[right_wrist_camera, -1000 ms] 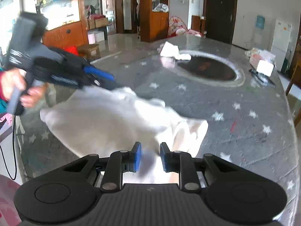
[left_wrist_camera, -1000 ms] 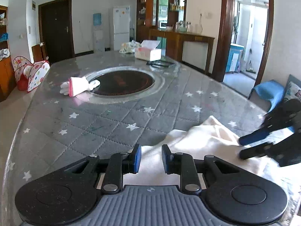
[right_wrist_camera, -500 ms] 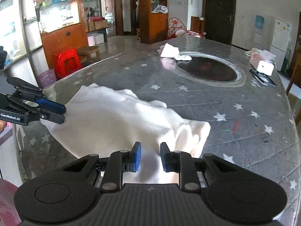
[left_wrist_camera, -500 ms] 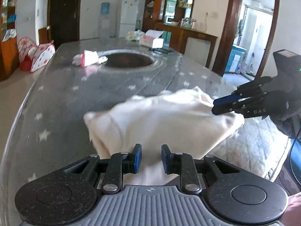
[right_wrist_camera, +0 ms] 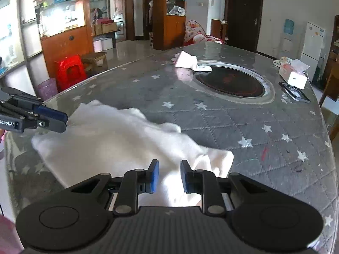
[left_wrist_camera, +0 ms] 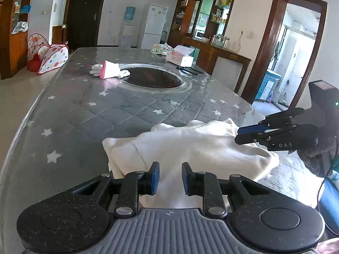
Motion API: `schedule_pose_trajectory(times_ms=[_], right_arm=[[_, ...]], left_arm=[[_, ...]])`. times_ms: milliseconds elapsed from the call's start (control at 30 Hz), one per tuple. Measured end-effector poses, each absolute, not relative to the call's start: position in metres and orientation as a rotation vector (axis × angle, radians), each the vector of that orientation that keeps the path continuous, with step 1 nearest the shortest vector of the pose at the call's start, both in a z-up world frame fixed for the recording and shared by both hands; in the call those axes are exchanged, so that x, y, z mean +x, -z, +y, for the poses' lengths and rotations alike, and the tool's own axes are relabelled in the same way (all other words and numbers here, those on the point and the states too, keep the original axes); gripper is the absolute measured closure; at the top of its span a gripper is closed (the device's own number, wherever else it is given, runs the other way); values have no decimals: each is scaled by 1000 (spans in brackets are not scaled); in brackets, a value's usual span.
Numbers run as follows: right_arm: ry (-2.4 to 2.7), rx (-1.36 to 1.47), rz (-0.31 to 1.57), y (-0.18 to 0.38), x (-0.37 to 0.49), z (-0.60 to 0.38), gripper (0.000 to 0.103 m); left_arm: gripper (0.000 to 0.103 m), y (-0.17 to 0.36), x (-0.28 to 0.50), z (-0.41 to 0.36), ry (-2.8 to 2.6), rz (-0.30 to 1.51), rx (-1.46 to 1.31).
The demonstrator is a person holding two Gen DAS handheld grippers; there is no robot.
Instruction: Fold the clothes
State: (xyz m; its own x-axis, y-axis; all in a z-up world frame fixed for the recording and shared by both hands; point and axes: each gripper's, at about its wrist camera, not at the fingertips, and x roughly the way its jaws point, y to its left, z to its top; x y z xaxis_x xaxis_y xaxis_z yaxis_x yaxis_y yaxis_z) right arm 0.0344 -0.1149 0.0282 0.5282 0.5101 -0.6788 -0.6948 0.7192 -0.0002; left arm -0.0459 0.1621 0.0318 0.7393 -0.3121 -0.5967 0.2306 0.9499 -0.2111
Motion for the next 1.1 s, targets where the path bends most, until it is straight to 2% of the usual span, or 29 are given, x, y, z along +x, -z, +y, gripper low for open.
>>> schedule_pose_trajectory(times_ms=[367,1100], right_arm=[[-708,-254,720,-24,56,-111,83],[-709,-206,741,-12,82,-81,80]], left_arm=[[80,-20,-12,180,238,727,-160],[78,-15,36,146,226,742,-58]])
